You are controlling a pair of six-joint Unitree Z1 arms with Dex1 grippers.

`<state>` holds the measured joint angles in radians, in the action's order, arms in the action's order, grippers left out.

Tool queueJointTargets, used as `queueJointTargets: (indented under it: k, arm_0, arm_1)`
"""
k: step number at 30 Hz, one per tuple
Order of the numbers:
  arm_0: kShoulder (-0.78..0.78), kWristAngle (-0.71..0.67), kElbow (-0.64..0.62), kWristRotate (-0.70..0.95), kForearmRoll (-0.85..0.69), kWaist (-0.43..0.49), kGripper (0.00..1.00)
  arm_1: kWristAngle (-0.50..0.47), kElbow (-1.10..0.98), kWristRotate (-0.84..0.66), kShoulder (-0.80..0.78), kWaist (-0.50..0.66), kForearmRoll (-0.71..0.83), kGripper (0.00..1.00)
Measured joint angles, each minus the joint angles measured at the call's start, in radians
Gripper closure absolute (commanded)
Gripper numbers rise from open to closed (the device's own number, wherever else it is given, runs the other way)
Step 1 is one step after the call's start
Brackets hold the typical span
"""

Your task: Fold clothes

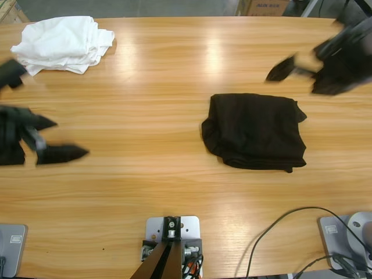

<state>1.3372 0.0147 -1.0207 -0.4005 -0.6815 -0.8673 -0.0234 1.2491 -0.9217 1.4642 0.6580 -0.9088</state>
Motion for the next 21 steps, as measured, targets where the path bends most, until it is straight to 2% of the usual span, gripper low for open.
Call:
queueJointTargets:
  k: [3, 5, 9, 11, 13, 15, 21]
  arm_0:
    - [0.056, 0.0, -0.139, -0.006, -0.112, 0.199, 0.004]
    - [0.132, 0.008, -0.31, -0.006, -0.23, 0.345, 0.004]
    - [0.376, 0.045, -0.812, 0.03, -0.471, 0.543, 0.004]
    - [0.533, 0.065, -1.082, 0.05, -0.59, 0.604, 0.004]
    - [0.672, 0.076, -1.286, 0.061, -0.678, 0.647, 0.004]
    - [0.771, 0.082, -1.395, 0.063, -0.719, 0.673, 0.004]
    - [0.929, 0.082, -1.579, 0.063, -0.745, 0.745, 0.004]
  arm_1:
    - [0.0, 0.039, 0.033, -0.048, 0.0, -0.045, 0.0]
    - [0.0, 0.048, 0.05, -0.055, 0.0, -0.059, 0.0]
    - [0.0, 0.05, 0.068, -0.055, -0.002, -0.069, 0.0]
    - [0.0, 0.05, 0.072, -0.055, -0.003, -0.071, 0.0]
    - [0.0, 0.05, 0.074, -0.055, -0.005, -0.072, 0.0]
    - [0.0, 0.05, 0.076, -0.055, -0.006, -0.072, 0.0]
    - [0.0, 0.035, 0.085, -0.05, -0.014, -0.07, 0.0]
